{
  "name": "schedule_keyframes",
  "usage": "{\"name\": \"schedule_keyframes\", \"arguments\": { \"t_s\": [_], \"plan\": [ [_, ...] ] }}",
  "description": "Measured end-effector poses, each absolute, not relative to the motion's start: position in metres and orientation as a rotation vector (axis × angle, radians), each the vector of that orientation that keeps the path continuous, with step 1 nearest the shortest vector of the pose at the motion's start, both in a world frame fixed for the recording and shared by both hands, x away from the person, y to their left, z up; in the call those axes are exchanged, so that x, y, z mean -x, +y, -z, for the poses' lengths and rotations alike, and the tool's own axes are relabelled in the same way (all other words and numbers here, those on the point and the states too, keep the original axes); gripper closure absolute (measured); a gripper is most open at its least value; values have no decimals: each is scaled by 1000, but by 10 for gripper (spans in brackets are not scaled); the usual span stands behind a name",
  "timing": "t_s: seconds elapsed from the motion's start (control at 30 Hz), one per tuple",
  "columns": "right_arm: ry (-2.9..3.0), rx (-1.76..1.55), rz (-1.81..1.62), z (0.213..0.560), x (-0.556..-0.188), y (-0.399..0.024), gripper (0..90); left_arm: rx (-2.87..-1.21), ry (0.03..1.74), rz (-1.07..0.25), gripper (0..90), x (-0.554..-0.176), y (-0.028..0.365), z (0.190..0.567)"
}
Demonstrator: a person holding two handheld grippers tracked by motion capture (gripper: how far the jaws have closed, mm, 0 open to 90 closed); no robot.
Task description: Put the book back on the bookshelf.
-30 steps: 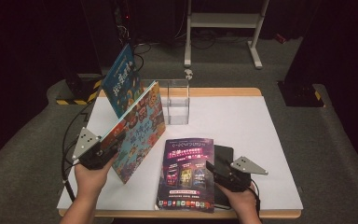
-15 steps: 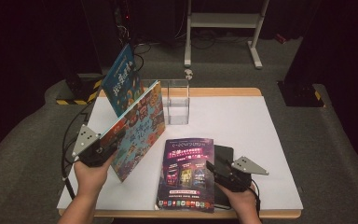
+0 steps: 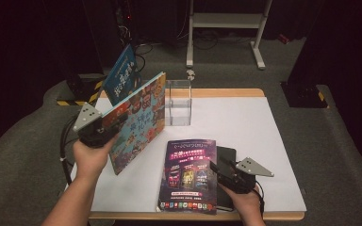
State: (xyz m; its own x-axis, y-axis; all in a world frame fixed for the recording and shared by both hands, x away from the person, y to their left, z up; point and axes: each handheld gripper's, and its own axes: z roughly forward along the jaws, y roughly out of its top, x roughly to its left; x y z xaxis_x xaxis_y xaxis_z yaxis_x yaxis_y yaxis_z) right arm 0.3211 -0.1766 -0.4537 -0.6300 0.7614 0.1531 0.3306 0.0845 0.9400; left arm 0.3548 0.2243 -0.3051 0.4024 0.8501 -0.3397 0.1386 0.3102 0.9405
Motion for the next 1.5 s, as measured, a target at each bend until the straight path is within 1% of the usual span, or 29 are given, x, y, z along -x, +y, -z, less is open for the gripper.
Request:
{"name": "schedule_keyframes", "arguments": {
  "t_s": [0.3, 0.5, 1.1, 1.5],
  "plan": [
    [1992, -1074, -1569, 453, -321, -176, 486, -1149, 1145, -670, 813, -341, 253, 304],
    [1996, -1073, -1567, 453, -321, -175, 488, -1112, 1164, -693, 813, -344, 259, 305],
    [1988, -1062, -1584, 451, -319, -178, 492, -1054, 1161, -835, 813, -404, 220, 299],
    [1984, -1051, -1601, 450, -319, -179, 494, -1026, 1187, -880, 813, -439, 207, 306]
  ]
}}
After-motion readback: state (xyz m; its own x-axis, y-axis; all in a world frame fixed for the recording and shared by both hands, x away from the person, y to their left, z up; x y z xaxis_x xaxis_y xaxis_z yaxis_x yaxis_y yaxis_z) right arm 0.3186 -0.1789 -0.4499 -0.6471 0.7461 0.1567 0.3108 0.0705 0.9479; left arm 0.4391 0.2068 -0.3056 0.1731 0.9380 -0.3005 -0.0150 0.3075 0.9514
